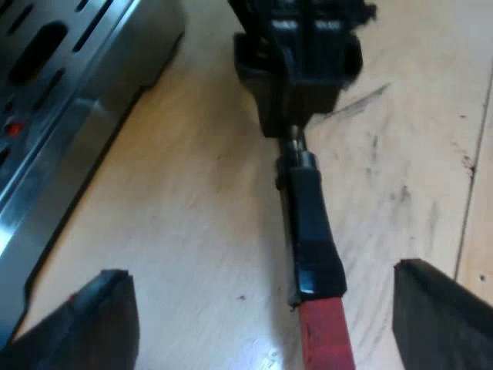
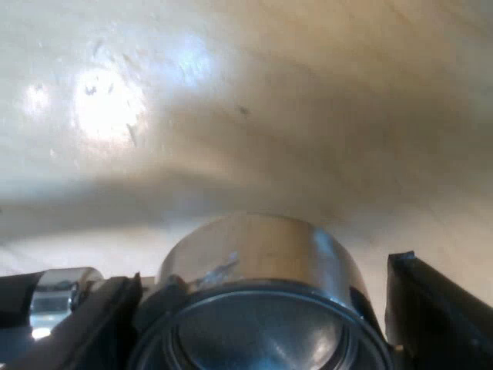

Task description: Put the handle in the coffee machine

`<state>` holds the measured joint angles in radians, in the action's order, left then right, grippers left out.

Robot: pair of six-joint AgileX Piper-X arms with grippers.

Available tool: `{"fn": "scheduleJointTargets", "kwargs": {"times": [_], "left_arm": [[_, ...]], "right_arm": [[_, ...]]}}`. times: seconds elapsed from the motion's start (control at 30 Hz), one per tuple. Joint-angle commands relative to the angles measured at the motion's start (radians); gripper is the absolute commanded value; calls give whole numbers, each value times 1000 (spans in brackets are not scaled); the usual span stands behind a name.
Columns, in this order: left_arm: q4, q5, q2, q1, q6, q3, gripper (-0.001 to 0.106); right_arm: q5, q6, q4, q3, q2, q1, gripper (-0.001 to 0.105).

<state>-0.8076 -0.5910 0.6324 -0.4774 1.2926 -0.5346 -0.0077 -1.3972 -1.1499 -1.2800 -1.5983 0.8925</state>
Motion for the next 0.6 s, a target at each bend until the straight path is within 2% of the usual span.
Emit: {"fn": "scheduleJointTargets", "kwargs": {"times": [0.03,0.2,0.43,0.6], "left_arm": [[-9,-52,0,0,-62,13,70],[-54,-104,0,0,-163,40,70],[-54,-103,0,-4,-285,95,70],[-45,-95,0,-4,-303,100,70]], "right_arm": [[-5,38,-34,-3,46,-3,0],[-5,97,-71,-3,82,-3,0],[-47,145,-117,-3,115,-3,0],[-109,184,-115,-10,124,-3,0]]}}
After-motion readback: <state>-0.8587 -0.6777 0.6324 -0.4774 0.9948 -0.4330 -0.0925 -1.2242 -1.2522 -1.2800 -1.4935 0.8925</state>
